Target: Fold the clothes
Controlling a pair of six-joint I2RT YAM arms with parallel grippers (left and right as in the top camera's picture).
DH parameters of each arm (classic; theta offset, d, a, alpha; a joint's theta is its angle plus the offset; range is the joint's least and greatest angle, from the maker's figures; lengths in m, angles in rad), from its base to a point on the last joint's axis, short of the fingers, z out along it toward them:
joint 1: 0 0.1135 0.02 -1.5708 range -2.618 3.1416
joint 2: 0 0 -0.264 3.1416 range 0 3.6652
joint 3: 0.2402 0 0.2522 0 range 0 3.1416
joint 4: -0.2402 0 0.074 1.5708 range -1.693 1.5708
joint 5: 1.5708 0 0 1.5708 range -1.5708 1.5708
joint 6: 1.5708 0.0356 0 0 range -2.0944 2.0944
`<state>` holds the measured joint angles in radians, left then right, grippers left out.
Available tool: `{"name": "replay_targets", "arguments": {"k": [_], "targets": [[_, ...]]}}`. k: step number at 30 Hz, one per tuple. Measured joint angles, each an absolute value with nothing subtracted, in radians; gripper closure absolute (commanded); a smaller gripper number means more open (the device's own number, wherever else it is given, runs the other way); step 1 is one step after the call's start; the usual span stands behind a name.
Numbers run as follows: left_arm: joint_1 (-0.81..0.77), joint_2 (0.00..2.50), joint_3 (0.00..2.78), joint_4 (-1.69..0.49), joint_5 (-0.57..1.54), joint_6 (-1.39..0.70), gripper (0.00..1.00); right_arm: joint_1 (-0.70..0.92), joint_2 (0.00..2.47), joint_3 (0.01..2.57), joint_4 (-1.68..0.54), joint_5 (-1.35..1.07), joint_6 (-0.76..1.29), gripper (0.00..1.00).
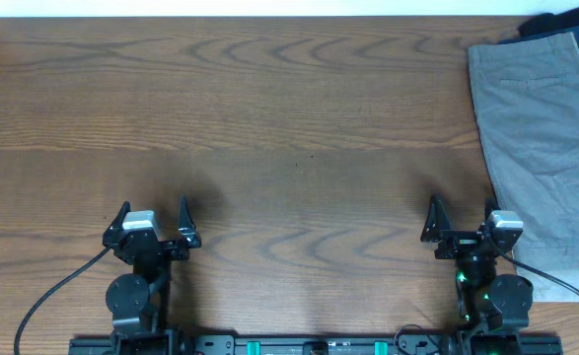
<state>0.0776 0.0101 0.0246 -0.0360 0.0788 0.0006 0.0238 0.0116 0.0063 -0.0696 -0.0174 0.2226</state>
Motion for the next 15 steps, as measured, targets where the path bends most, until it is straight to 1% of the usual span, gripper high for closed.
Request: {"name": "replay_targets", "arguments": {"k": [15], "targets": [[0.078, 0.010, 0.025, -0.036, 0.079, 0.001, 0.02, 0.024, 0.012, 0.006, -0.053, -0.017, 0.229, 0.01]]}}
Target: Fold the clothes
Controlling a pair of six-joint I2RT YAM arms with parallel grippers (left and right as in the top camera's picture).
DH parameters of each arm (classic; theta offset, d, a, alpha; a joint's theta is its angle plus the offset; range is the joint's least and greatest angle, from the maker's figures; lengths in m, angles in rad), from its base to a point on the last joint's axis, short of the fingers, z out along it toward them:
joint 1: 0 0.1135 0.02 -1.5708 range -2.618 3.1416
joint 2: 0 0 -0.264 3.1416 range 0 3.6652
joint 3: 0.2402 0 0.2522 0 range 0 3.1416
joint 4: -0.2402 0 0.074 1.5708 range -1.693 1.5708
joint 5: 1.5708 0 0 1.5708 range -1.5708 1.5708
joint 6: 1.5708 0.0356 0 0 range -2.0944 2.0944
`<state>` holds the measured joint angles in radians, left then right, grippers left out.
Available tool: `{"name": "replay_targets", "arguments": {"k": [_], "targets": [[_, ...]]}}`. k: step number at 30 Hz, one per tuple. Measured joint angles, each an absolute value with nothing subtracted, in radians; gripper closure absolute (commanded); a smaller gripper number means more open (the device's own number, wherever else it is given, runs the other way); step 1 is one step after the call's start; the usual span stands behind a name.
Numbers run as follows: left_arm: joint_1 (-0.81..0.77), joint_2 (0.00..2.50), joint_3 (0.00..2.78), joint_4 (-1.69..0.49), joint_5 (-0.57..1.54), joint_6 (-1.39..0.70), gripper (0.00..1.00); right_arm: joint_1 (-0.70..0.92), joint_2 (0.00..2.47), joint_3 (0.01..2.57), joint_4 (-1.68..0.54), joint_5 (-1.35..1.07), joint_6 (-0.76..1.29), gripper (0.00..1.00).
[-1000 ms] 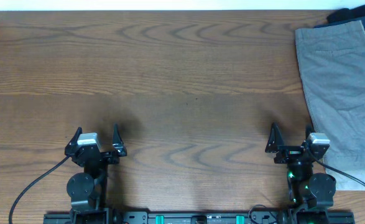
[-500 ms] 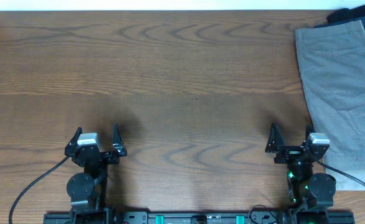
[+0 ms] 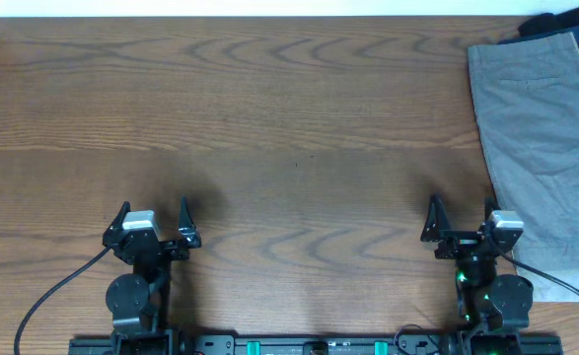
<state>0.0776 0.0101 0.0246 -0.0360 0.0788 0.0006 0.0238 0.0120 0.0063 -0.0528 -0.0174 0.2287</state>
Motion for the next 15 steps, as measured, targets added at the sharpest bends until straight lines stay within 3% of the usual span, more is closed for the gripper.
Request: {"name": "replay_targets", "arguments": {"k": [4, 9, 15], "targets": [[0.078, 0.010, 0.025, -0.036, 0.079, 0.001, 0.02, 0.024, 0.012, 0.007, -0.002, -0.063, 0.364, 0.01], [0.078, 0.010, 0.025, -0.036, 0.079, 0.001, 0.02, 0.024, 0.012, 0.006, -0.038, -0.306, 0.630, 0.01], [0.078, 0.010, 0.025, -0.036, 0.078, 0.001, 0.02, 0.024, 0.012, 0.006, 0.047, -0.506, 0.799, 0.01]]}}
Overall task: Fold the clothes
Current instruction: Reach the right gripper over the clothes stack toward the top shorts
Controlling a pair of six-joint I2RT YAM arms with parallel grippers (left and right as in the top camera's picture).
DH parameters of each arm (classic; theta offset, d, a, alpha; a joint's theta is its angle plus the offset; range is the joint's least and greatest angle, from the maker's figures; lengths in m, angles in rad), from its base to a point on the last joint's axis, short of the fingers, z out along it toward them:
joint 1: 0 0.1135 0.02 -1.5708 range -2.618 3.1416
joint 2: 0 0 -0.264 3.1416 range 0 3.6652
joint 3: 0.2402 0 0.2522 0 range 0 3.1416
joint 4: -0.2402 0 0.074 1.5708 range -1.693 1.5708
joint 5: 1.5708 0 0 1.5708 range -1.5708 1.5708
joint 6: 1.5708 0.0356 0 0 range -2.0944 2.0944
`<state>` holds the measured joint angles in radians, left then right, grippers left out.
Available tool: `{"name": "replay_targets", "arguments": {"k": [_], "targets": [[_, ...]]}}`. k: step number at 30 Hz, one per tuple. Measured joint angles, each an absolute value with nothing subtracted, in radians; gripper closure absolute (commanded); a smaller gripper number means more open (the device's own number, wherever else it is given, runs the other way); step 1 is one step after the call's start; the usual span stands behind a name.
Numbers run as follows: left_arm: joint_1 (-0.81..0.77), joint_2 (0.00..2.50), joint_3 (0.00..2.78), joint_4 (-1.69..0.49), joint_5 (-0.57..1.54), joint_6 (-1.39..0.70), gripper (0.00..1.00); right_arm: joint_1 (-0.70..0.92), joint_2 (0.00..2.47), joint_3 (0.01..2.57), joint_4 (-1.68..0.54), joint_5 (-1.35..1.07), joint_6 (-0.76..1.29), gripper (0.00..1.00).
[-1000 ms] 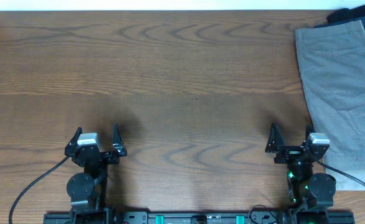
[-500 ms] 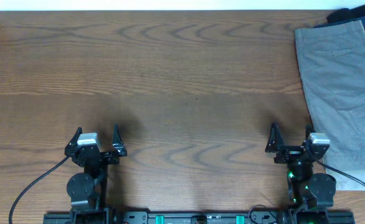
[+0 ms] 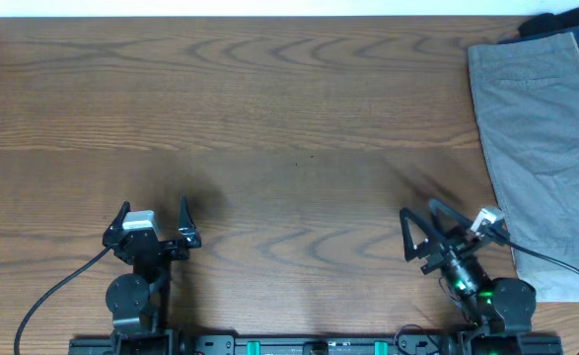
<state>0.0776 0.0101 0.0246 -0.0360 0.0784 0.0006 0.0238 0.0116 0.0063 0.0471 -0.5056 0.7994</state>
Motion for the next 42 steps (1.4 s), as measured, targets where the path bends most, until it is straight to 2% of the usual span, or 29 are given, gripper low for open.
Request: {"name": "replay_targets", "arguments": {"k": [5, 9, 14, 19, 25, 32, 36, 42], "targets": [[0.078, 0.010, 0.025, -0.036, 0.078, 0.001, 0.02, 0.024, 0.011, 0.011, 0.303, -0.559, 0.831, 0.01], [0.078, 0.010, 0.025, -0.036, 0.078, 0.001, 0.02, 0.024, 0.022, 0.057, 0.277, -0.498, 0.808, 0.01], [0.078, 0.010, 0.025, -0.036, 0.078, 0.001, 0.02, 0.024, 0.183, 0.273, 0.176, -0.427, 0.678, 0.01], [0.078, 0.010, 0.025, -0.036, 0.078, 0.001, 0.02, 0.024, 0.497, 0.601, -0.053, -0.303, 0.486, 0.01], [0.078, 0.011, 0.025, -0.036, 0.078, 0.001, 0.02, 0.024, 1.008, 1.044, -0.335, -0.136, 0.318, 0.01], [0.078, 0.010, 0.025, -0.036, 0.078, 0.001, 0.02, 0.024, 1.635, 1.699, -0.778, 0.131, 0.156, 0.01], [0.078, 0.010, 0.025, -0.036, 0.078, 0.001, 0.02, 0.023, 1.850, 1.896, -0.840, 0.307, 0.072, 0.01], [0.078, 0.010, 0.025, -0.036, 0.078, 0.001, 0.02, 0.023, 2.043, 1.937, -0.792, 0.442, -0.065, 0.01]]}}
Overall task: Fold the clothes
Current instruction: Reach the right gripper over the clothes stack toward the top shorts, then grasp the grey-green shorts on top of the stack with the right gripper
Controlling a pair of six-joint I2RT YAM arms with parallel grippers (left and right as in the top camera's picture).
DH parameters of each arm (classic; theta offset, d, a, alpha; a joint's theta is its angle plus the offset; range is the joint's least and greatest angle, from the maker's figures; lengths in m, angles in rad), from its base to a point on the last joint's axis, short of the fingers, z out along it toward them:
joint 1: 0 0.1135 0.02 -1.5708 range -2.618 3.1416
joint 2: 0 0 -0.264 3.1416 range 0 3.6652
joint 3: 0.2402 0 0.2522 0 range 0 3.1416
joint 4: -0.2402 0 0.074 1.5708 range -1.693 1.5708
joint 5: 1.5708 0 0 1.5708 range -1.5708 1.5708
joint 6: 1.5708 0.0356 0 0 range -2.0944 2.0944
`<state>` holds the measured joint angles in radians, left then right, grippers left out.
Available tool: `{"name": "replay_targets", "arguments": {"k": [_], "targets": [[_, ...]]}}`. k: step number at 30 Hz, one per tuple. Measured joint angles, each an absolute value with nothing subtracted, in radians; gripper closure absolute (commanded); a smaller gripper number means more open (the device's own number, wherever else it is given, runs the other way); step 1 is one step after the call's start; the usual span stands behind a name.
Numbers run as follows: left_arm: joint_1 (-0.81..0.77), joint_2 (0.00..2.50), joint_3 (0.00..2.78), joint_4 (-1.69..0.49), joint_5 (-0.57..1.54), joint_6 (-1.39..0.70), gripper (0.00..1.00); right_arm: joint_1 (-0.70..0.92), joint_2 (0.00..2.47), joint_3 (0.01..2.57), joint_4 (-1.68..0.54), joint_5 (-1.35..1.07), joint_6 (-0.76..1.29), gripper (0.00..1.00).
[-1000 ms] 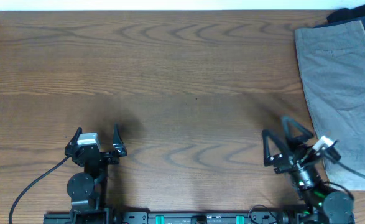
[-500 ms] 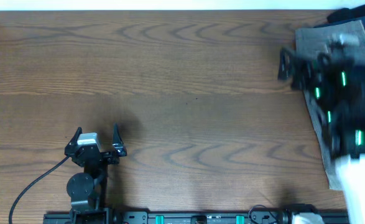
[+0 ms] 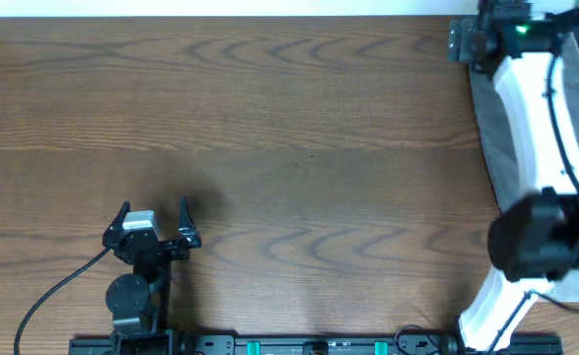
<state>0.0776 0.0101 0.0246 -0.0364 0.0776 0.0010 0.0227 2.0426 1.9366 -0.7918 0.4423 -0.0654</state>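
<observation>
Grey shorts lie flat along the table's right edge, largely covered by my right arm [image 3: 526,108], which reaches over them to the far corner. My right gripper [image 3: 469,41] hovers at the shorts' far left corner; the overhead view does not show how its fingers stand or whether they touch the cloth. My left gripper [image 3: 153,219] sits near the front edge on the left, open and holding nothing, far from the shorts.
A dark garment lies at the far right corner behind the shorts. The wooden table [image 3: 289,128] stretches bare across the left and middle. The arm bases and a cable [image 3: 62,291] line the front edge.
My right arm was low near the front edge, turned left with its gripper open. It now stretches across the shorts to their far left corner. The left arm has not moved.
Both grippers first rested open by the front edge, and the shorts lay flat at the right. The right gripper then turned leftward near its base. It now reaches the far corner of the shorts, which lie as before.
</observation>
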Motion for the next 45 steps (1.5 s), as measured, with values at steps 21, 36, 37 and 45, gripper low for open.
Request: {"name": "replay_targets", "arguments": {"k": [21, 36, 37, 45], "targets": [[0.078, 0.010, 0.025, -0.036, 0.078, 0.001, 0.02, 0.003, 2.446, 1.943, -0.602, 0.704, -0.232, 0.01], [0.078, 0.010, 0.025, -0.036, 0.078, 0.001, 0.02, -0.037, 2.481, 1.948, -0.593, 0.751, -0.199, 0.68], [0.078, 0.010, 0.025, -0.036, 0.078, 0.001, 0.02, -0.036, 2.481, 1.948, -0.593, 0.762, -0.187, 0.68], [0.078, 0.010, 0.025, -0.036, 0.078, 0.001, 0.02, -0.029, 2.456, 1.948, -0.608, 0.810, -0.100, 0.86]]}}
